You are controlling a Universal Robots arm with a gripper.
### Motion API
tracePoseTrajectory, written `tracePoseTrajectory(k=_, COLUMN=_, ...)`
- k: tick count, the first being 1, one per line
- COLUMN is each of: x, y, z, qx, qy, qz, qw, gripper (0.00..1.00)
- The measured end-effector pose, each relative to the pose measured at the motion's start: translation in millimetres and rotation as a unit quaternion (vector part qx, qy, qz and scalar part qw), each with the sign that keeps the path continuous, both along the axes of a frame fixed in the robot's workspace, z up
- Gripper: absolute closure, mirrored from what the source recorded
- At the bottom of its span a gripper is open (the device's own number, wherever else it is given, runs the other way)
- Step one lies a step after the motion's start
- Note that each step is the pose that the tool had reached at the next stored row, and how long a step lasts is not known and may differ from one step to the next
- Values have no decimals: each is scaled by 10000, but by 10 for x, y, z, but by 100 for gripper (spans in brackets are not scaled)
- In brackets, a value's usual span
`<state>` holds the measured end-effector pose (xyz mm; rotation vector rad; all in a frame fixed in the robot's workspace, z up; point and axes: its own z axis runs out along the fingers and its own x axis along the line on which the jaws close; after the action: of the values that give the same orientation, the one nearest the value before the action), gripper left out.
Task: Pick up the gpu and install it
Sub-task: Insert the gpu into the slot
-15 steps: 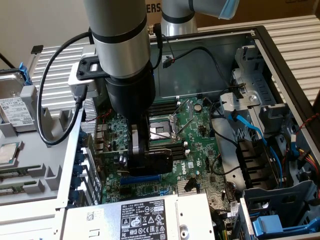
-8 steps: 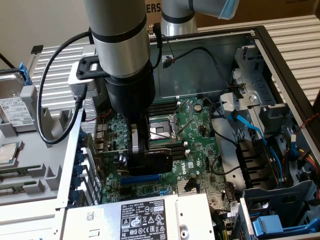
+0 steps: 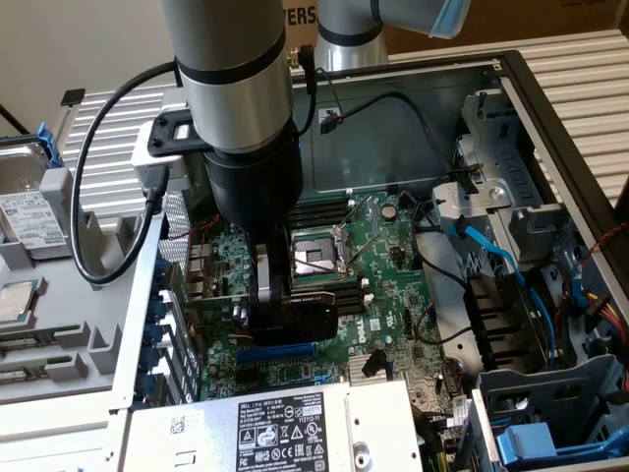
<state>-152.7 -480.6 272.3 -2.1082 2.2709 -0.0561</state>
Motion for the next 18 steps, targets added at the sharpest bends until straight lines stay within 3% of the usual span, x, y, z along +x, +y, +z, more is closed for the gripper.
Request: tracePoseTrajectory(k=18, x=17, y=25, z=0, qx=-1, qy=0, qz=49, qw=10000, gripper=74)
